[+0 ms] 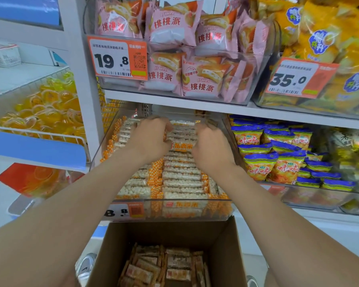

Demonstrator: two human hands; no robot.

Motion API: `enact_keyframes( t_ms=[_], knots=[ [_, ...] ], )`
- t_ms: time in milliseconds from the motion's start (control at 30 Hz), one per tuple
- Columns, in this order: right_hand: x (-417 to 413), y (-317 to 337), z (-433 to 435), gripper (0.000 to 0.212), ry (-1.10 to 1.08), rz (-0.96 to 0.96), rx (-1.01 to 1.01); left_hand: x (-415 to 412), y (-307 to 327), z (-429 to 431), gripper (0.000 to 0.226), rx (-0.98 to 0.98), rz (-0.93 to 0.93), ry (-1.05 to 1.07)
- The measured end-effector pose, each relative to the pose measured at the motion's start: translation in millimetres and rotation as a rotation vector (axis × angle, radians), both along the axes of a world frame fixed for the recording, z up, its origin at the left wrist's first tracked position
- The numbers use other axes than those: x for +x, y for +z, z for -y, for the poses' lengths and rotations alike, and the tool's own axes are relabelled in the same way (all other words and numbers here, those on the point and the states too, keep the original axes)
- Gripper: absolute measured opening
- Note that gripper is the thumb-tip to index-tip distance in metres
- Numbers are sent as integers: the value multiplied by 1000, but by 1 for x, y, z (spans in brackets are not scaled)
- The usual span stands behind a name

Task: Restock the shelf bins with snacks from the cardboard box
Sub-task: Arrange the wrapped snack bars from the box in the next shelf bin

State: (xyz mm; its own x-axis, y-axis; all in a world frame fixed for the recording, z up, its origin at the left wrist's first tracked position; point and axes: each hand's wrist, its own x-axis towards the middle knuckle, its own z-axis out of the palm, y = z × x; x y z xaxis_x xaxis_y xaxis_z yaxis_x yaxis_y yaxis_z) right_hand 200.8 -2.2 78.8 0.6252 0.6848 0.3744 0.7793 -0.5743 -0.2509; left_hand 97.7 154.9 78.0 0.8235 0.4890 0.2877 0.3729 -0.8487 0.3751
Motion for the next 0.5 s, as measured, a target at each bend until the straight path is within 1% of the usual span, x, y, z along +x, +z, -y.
enact_keyframes(
  t_ms=[67,167,233,267,333,400,433,500],
  knots=[
    [-10,6,11,41,-13,-22,19,-15,4,7,33,54,-6,-9],
    [-30,18,36,38,67,-91,32,-44,13,21,25,92,-1,-39],
    [-49,33,56,30,170,-215,65,-69,24,41,14,41,70,-131],
    [-60,40,66,25,227,-293,49,-82,30,55,9,-9,86,-179],
    [-81,46,85,20,299,-455,-30,-107,34,85,4,-119,64,-229],
    [-93,38,99,17,311,-593,-171,-126,17,109,6,-149,-6,-260],
    [-96,29,105,17,322,-630,-262,-132,2,118,7,-132,-76,-281],
    [-104,2,113,18,366,-582,-452,-138,-37,132,12,-99,-297,-302]
  ],
)
